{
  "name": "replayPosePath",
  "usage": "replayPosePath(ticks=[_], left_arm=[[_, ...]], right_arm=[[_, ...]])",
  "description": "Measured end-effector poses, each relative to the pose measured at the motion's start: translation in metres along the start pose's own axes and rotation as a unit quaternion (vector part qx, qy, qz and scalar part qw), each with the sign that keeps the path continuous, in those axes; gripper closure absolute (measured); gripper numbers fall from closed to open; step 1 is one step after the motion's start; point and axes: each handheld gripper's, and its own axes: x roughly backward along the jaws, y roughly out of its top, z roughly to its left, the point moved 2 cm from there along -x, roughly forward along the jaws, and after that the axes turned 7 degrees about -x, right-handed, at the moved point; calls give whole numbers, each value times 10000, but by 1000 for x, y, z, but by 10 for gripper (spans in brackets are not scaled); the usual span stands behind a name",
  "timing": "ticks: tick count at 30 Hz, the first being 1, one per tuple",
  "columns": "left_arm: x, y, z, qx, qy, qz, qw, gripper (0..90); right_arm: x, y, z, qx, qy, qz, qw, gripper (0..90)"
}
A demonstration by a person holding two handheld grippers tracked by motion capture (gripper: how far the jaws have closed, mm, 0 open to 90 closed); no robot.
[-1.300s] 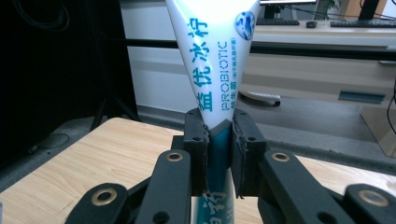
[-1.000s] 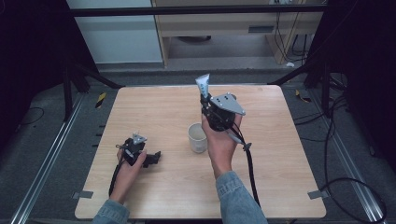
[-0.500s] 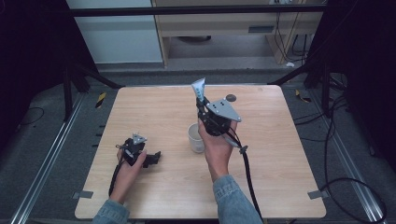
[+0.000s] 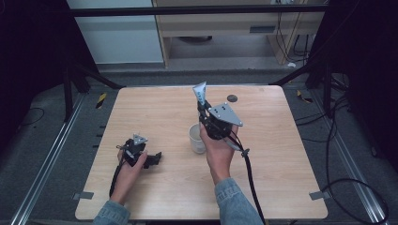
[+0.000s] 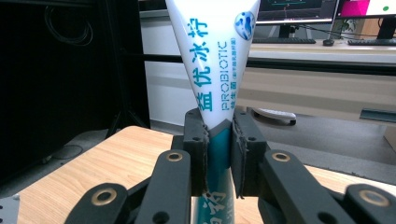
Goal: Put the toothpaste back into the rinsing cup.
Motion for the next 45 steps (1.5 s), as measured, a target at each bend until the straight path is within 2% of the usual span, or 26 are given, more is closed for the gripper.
replayPosePath(ticks=[20,27,35,45], left_arm=[[0,0,0,-5,2,10,10000,0],[0,0,0,-4,5,11,10000,0],[0,0,0,-5,5,12,10000,0],[0,0,0,2,6,8,10000,0]], right_arm=[[-3,-19,4,-25,59,15,10000,782],[-8,-32,1,-158,54,91,9998,781],[-12,-44,2,-72,82,142,9998,781],[-16,-57,-4,-170,47,294,9994,781]])
